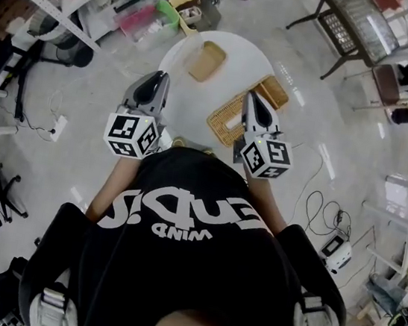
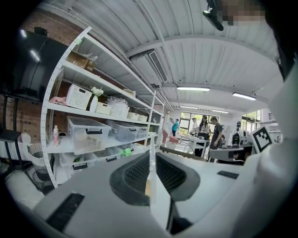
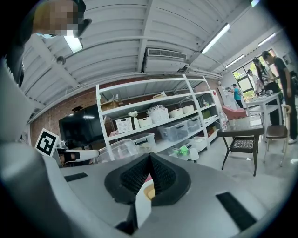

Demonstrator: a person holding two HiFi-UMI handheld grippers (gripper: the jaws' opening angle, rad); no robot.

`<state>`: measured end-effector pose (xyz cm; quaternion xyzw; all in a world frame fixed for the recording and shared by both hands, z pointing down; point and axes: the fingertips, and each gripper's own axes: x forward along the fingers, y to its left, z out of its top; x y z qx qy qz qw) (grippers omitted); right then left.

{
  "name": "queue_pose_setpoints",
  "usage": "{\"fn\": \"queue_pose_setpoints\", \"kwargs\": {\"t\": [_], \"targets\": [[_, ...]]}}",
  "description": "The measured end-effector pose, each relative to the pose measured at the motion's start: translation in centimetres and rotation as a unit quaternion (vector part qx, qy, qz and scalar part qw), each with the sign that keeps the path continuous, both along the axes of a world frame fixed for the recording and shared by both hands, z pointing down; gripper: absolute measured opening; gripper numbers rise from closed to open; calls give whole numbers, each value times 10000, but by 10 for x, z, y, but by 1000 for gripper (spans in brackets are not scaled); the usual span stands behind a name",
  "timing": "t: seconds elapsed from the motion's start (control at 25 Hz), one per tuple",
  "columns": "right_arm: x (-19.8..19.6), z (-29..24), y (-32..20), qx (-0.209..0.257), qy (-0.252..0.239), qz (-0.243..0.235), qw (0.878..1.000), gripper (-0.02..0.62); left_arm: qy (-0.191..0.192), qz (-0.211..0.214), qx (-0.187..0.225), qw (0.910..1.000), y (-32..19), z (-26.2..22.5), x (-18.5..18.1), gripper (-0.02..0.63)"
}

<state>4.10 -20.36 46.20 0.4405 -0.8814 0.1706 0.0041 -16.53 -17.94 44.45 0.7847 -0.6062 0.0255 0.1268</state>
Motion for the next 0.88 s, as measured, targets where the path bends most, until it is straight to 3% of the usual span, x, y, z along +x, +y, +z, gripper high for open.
{"fn": "queue_pose_setpoints", "kwargs": {"t": [0.88], "targets": [[0, 5, 1, -63, 105, -3, 9999, -2, 115, -27, -139, 9998, -1, 7, 1, 40]]}}
